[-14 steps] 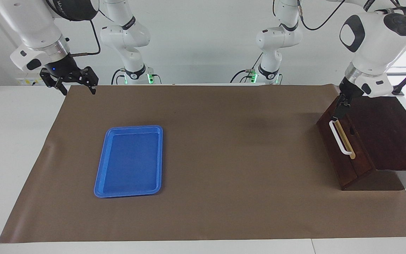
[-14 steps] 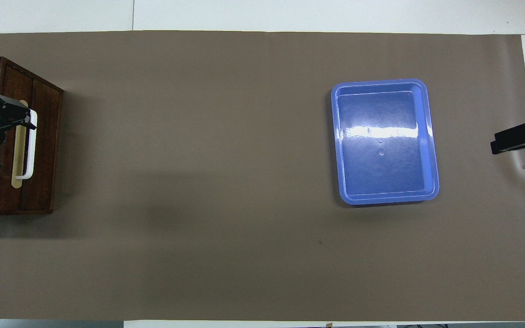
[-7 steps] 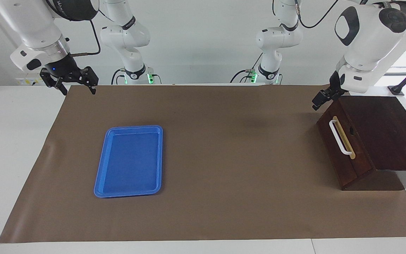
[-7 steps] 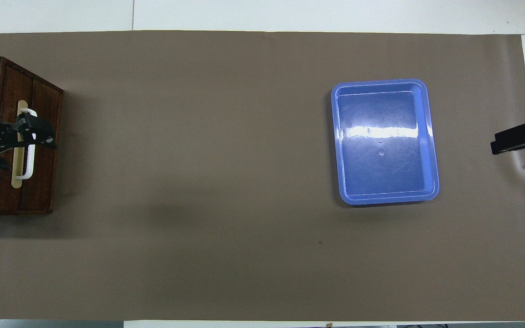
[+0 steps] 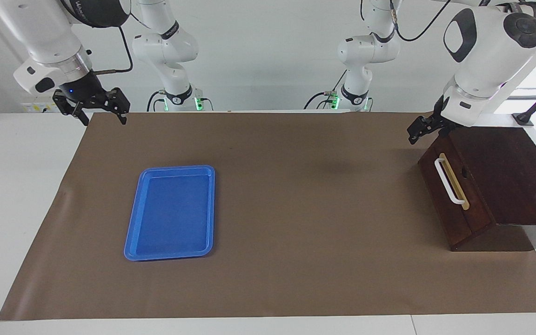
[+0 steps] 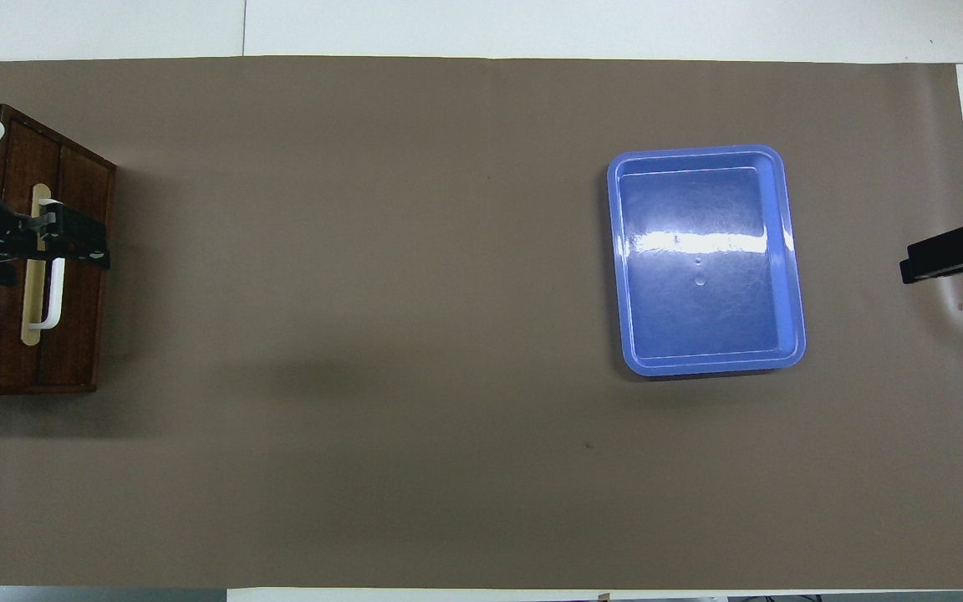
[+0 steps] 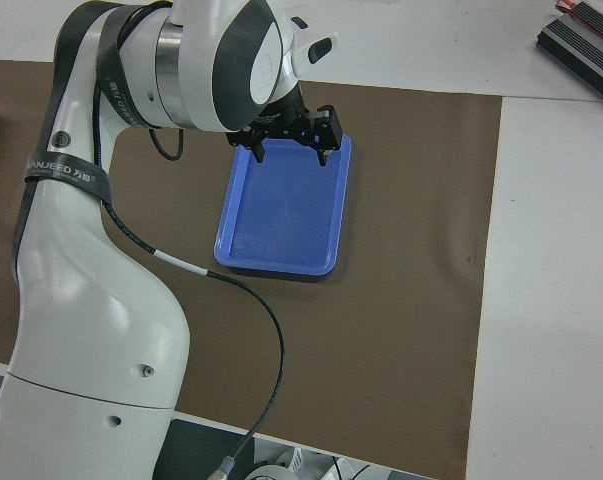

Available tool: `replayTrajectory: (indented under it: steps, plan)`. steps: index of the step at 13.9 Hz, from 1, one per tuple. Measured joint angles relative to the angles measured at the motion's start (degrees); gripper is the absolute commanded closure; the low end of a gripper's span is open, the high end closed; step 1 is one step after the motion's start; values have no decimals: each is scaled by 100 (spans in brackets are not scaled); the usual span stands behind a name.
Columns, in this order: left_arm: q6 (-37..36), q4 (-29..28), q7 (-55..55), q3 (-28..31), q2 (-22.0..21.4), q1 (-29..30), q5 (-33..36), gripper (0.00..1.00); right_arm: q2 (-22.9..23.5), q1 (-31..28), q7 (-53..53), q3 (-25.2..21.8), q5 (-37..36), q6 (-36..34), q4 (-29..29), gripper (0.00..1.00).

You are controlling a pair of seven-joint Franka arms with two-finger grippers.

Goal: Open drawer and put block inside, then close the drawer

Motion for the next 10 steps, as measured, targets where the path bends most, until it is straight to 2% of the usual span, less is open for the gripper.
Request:
replayTrajectory:
  steps: [10]
  plan:
    - [-38, 41, 538, 126, -61, -12, 0, 0, 0, 0, 0, 0, 0, 0, 0, 0]
